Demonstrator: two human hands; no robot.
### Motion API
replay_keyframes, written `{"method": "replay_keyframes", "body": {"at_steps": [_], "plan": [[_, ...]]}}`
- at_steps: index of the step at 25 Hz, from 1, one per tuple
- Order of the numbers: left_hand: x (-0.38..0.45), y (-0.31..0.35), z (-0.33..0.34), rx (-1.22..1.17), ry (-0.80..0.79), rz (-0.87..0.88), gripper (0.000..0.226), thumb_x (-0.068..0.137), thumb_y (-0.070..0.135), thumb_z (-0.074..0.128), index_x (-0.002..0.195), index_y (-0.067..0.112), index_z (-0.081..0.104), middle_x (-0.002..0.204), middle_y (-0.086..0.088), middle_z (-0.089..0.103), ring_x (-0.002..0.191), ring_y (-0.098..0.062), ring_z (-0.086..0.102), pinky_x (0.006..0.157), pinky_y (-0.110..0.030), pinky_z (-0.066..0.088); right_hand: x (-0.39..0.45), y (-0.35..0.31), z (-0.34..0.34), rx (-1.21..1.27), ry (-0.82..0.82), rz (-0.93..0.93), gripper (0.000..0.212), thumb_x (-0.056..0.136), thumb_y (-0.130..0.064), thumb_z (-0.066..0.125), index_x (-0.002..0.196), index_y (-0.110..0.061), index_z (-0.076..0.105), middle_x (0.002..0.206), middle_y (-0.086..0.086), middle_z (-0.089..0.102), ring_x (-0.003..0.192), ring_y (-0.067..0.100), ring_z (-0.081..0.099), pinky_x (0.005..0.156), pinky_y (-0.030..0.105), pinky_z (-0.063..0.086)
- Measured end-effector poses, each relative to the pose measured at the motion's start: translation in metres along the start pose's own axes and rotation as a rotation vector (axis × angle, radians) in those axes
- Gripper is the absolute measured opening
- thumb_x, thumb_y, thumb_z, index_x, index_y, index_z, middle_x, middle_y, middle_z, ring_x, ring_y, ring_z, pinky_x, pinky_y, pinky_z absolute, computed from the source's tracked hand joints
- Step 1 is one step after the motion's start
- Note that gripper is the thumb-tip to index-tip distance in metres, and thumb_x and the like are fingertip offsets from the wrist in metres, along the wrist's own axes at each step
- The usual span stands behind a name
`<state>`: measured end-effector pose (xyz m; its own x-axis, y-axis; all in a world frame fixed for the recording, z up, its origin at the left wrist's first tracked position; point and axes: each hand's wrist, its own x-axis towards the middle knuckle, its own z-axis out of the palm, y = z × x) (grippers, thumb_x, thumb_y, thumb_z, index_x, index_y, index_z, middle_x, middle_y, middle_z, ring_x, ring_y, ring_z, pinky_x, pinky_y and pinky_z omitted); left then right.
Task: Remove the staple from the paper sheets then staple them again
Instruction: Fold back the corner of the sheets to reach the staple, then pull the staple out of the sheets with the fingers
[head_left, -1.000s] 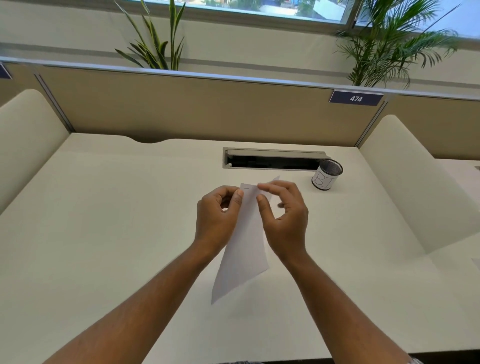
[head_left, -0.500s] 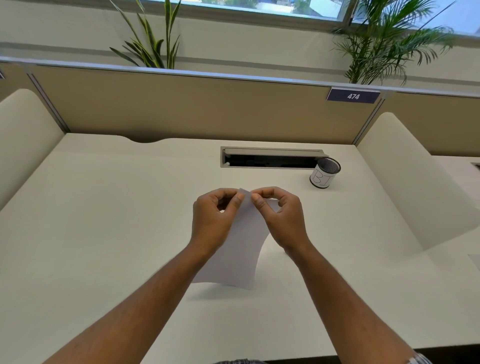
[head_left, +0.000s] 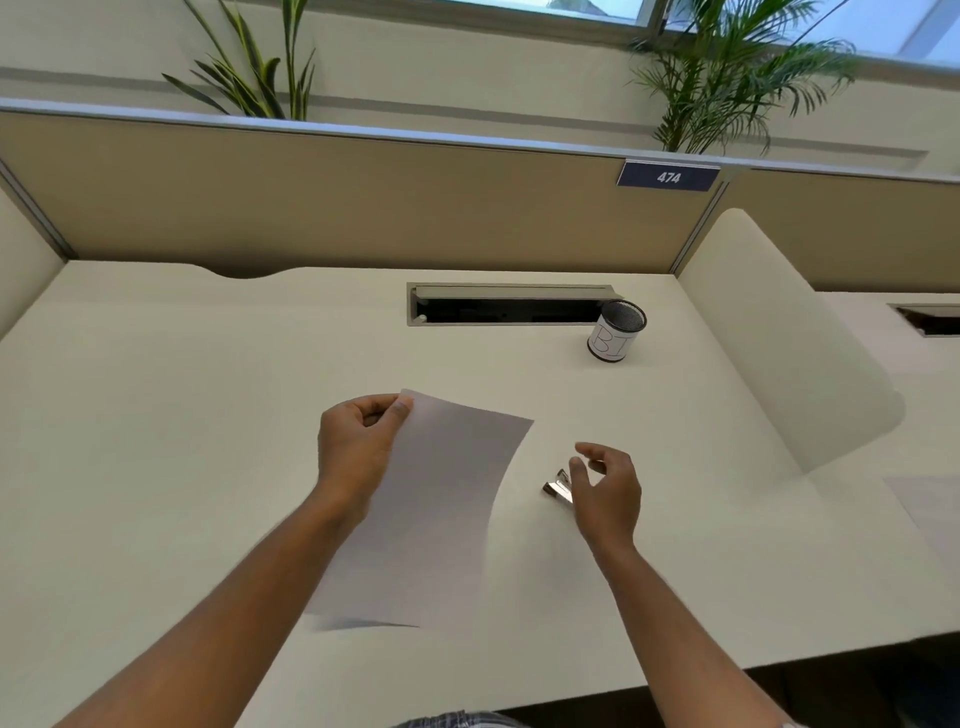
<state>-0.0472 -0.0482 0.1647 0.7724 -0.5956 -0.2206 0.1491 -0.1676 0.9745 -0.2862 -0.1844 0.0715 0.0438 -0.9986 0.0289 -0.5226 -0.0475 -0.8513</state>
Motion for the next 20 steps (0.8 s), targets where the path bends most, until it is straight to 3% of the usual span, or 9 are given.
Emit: {"method": "replay_keyframes", "body": {"at_steps": [4,7,11,15,20], "plan": [[0.005,-0.010,-0.003,-0.018,-0.006,-0.026,0.015,0.089,0.030,0.076,0.095,0.017,0.078,0.091,-0.001,0.080,0.092,-0.022,0.075,0.093,-0.050,0.058,0.000,0.048,0.000,-0.478,-0.295,0.125,0.048,0.088,-0.031,0.073,0.132,-0.020,0.060,0.136,0.003,0.052,0.124,0.031,0.053,0.093,0.037,0.049],[0.008,-0.014,-0.002,-0.022,-0.028,-0.030,0.015,0.089,0.029,0.075,0.097,0.017,0.078,0.092,-0.002,0.080,0.093,-0.022,0.075,0.093,-0.049,0.058,-0.005,0.068,0.005,-0.682,-0.297,0.063,0.048,0.088,-0.034,0.074,0.130,-0.016,0.058,0.132,0.006,0.050,0.121,0.031,0.051,0.092,0.038,0.050],[0.011,-0.018,-0.001,-0.031,-0.039,-0.050,0.016,0.089,0.026,0.075,0.099,0.014,0.077,0.091,-0.004,0.080,0.091,-0.023,0.076,0.093,-0.049,0.059,-0.001,0.075,0.009,-0.529,-0.191,0.106,0.029,0.088,-0.022,0.076,0.113,-0.009,0.068,0.122,0.010,0.057,0.108,0.031,0.058,0.084,0.035,0.047],[0.013,-0.017,-0.002,-0.037,-0.035,-0.069,0.013,0.090,0.025,0.075,0.097,0.015,0.077,0.091,-0.004,0.080,0.091,-0.024,0.076,0.093,-0.049,0.058,-0.001,0.070,0.010,-0.413,-0.156,0.083,0.014,0.088,-0.025,0.074,0.096,-0.014,0.069,0.108,0.004,0.064,0.092,0.026,0.063,0.074,0.033,0.046],[0.013,-0.016,-0.001,-0.041,-0.059,-0.073,0.016,0.090,0.026,0.074,0.100,0.013,0.076,0.092,-0.005,0.080,0.091,-0.025,0.076,0.092,-0.049,0.059,-0.014,0.015,0.005,0.251,-0.101,0.160,0.021,0.080,-0.021,0.086,0.095,-0.015,0.073,0.092,-0.002,0.078,0.084,0.016,0.074,0.076,0.035,0.059]]}}
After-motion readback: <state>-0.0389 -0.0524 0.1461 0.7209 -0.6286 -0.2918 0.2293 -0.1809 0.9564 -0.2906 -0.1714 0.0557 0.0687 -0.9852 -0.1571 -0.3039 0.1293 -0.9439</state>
